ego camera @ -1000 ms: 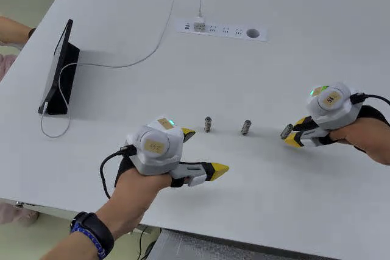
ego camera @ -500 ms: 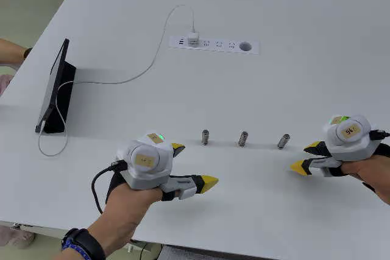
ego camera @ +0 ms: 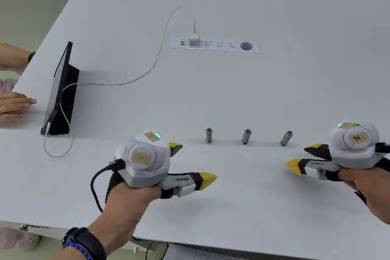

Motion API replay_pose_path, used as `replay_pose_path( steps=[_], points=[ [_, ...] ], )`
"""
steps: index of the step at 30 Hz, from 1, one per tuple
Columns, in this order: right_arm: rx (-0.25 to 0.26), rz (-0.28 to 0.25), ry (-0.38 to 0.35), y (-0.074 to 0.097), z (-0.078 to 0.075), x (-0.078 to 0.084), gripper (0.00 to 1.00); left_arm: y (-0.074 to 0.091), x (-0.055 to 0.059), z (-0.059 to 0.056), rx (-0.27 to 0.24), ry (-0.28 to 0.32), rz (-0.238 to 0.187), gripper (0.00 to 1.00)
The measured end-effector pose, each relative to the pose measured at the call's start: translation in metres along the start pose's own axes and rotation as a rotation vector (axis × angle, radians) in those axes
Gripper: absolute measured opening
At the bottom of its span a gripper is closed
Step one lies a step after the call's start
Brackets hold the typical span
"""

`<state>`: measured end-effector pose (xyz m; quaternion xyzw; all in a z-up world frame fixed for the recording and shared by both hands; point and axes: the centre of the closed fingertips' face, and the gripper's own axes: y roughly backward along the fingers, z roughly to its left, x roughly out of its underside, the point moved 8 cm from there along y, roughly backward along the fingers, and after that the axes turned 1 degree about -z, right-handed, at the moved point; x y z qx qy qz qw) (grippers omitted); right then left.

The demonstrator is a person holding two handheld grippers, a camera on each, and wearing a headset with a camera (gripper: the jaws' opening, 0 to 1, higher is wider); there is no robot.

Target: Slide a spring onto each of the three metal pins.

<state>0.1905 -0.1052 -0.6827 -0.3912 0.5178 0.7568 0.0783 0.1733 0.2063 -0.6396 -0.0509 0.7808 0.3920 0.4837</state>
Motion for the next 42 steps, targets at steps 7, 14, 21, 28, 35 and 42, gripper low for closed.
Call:
replay_pose_path(
  steps=[7, 14, 21, 28, 35, 42],
  points=[
    [0.008, -0.039, -0.027, 0.002, 0.005, 0.003, 0.49, 0.004, 0.000, 0.005, -0.010, 0.002, -0.006, 0.68],
    [-0.008, -0.096, -0.052, 0.009, 0.017, 0.006, 0.63, 0.003, 0.000, 0.012, -0.022, 0.004, -0.012, 0.69],
    [-0.010, -0.157, -0.085, 0.021, 0.025, 0.004, 0.69, 0.004, -0.001, 0.012, -0.024, 0.000, -0.012, 0.70],
    [0.006, -0.187, -0.079, 0.033, 0.035, 0.004, 0.74, 0.007, -0.001, 0.011, -0.028, 0.003, -0.026, 0.72],
    [0.012, -0.208, -0.067, 0.041, 0.042, 0.002, 0.80, 0.011, -0.001, 0.012, -0.031, 0.008, -0.027, 0.73],
    [0.003, -0.200, -0.053, 0.042, 0.047, 0.006, 0.81, 0.015, -0.002, 0.014, -0.036, 0.007, -0.039, 0.74]
  ],
)
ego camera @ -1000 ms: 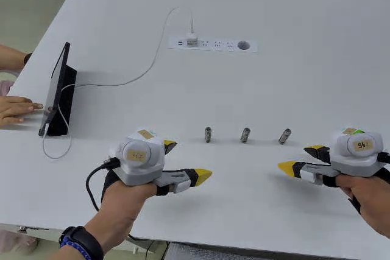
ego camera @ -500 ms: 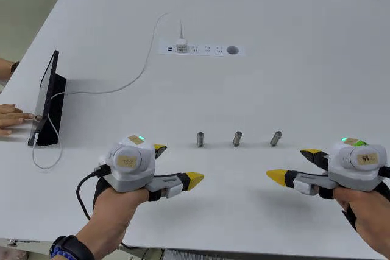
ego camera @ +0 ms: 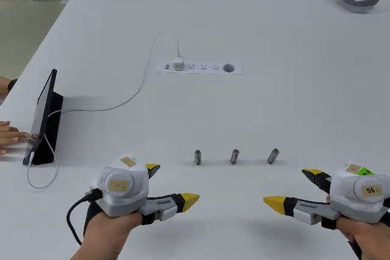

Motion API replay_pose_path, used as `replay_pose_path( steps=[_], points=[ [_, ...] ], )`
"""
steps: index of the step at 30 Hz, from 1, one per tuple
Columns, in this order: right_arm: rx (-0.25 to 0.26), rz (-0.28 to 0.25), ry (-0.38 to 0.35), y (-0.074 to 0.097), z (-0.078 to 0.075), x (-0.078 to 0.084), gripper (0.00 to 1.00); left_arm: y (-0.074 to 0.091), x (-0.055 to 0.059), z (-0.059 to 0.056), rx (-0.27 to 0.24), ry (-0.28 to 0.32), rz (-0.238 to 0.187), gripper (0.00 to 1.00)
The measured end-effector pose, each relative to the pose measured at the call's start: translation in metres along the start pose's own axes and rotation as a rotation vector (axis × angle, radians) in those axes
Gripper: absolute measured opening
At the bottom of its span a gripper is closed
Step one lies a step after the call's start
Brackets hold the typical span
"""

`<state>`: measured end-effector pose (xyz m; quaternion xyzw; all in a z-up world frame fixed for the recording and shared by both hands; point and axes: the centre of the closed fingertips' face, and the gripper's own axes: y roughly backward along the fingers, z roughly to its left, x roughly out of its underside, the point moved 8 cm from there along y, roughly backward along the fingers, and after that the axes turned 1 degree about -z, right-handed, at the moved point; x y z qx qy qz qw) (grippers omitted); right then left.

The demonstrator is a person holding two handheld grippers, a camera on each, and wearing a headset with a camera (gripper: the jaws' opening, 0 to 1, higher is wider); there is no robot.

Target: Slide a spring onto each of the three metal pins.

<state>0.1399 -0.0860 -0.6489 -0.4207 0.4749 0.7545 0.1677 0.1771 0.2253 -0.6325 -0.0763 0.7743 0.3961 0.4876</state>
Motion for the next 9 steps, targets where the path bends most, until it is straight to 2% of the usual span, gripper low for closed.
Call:
replay_pose_path(
  steps=[9],
  points=[
    [-0.013, 0.017, 0.016, -0.0006, 0.0053, 0.0021, 0.82, 0.0006, 0.0019, 0.0017, -0.004, -0.003, 0.006, 0.74]
  ],
)
